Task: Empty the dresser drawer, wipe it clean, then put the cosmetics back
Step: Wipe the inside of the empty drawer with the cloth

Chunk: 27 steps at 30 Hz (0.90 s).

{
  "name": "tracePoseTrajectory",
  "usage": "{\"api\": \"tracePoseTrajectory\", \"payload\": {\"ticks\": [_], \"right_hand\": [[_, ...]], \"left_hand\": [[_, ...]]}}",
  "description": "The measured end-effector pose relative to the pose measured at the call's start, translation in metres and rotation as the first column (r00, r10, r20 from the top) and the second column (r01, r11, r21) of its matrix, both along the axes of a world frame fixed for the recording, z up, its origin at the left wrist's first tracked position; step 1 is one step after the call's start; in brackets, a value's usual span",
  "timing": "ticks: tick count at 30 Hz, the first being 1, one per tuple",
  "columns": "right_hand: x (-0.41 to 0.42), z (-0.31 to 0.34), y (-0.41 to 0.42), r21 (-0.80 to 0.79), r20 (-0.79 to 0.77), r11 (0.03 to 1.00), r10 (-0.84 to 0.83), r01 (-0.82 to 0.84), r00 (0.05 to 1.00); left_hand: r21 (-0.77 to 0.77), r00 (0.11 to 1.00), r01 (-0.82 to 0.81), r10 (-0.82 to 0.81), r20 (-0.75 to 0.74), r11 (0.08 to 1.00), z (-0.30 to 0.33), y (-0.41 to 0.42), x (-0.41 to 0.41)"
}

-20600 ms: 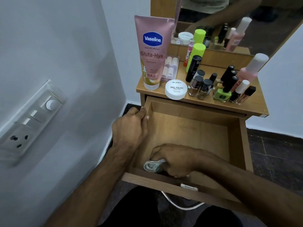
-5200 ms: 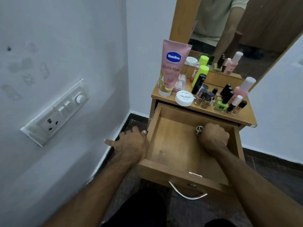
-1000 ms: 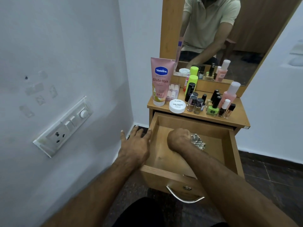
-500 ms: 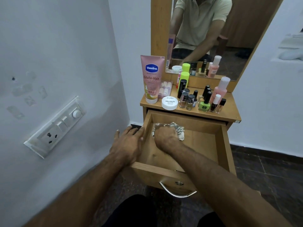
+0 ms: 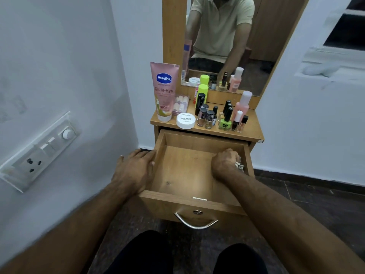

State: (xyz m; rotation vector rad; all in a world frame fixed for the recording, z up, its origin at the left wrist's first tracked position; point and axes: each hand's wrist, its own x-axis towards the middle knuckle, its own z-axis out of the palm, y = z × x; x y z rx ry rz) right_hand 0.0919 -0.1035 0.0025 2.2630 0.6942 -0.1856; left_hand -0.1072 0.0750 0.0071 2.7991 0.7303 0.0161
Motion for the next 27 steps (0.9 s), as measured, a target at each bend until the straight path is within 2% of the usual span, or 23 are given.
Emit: {"api": "tracePoseTrajectory", "payload": {"ticks": [7,15,19,24,27], "right_hand": [[0.01,-0.008,-0.012,0.123,0.011,0.991,-0.062,0.06,0.998],[0.0,-0.01,-0.013,0.098,-0.088,0.993,-0.055,0.064,0.995],[0.006,-0.007,-0.019,0.129,-0.026,0.991,-0.022,0.025,0.999],[0.001,-0.015,-0.029,0.251,0.044,0.966,0.051,-0.06,0.998],[0.002,-0.006,-0.026,0.28,-0.069,0.96,0.03,-0.009,0.997]], "left_hand": [[-0.021,0.999,-0.05,0.05,0.009,0.999,-0.002,0.005,-0.002],[0.007,0.999,-0.046,0.046,0.022,0.999,0.0,0.003,-0.002],[0.011,0.999,-0.044,0.044,0.011,0.999,0.0,0.002,-0.002],[0.007,0.999,-0.05,0.05,0.016,0.999,0.003,0.002,-0.004],[0.025,0.998,-0.054,0.053,0.016,0.998,0.003,0.0,-0.004]]}}
